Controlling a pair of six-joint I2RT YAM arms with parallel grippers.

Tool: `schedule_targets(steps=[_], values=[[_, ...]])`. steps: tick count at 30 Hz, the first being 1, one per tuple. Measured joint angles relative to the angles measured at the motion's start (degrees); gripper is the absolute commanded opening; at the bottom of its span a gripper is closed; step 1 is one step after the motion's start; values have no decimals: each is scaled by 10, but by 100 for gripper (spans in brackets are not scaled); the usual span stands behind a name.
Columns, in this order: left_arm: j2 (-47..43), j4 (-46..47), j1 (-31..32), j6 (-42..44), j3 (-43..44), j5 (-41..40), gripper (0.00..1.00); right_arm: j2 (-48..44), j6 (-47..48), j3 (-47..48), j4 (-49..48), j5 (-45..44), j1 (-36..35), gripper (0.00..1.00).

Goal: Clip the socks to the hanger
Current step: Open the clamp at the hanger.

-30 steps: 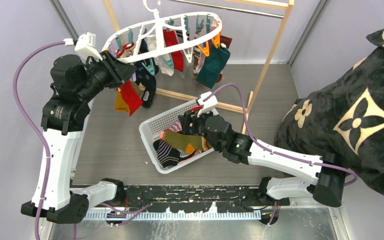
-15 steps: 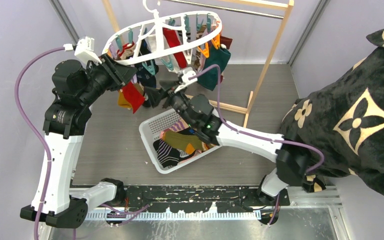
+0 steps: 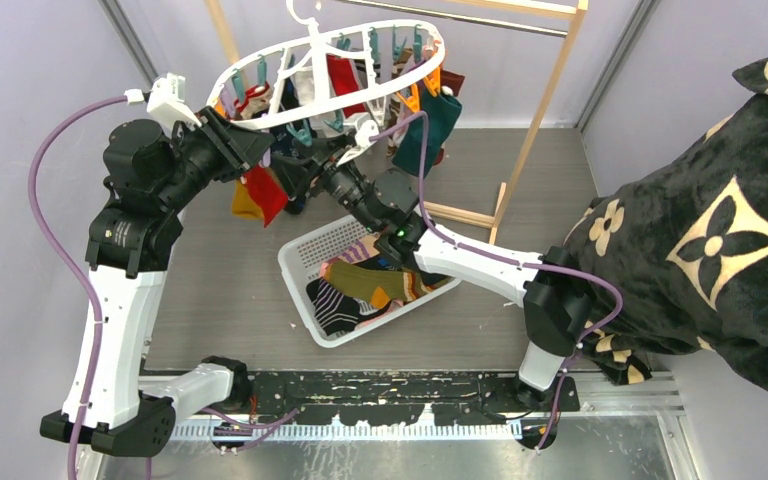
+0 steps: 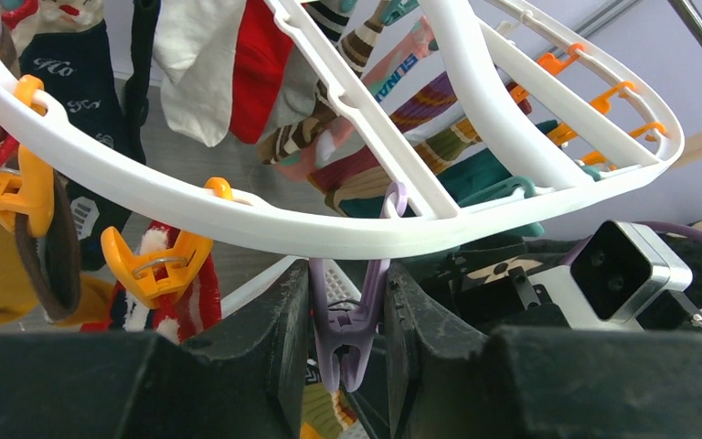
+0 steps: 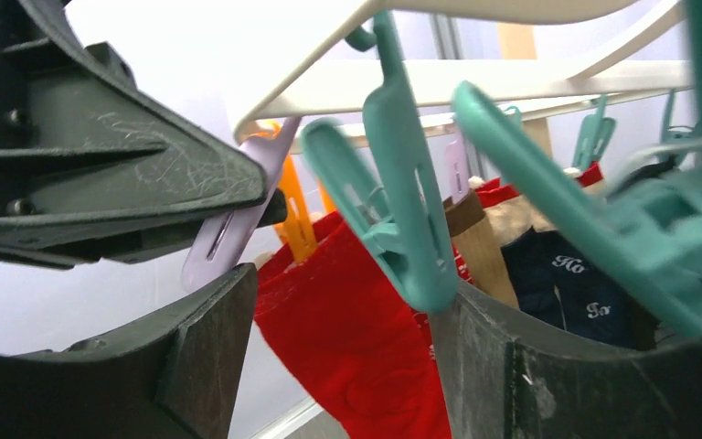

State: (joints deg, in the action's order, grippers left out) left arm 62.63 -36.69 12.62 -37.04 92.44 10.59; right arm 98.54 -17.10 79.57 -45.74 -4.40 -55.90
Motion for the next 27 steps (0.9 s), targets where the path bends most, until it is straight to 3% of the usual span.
schedule_targets(steps=[16, 27], values=[[0, 0, 0, 0, 0, -2, 0, -2, -19, -24, -10, 63, 0, 72], [0, 7, 0, 0, 0, -10, 0, 11, -81, 27, -29, 68, 0, 65]])
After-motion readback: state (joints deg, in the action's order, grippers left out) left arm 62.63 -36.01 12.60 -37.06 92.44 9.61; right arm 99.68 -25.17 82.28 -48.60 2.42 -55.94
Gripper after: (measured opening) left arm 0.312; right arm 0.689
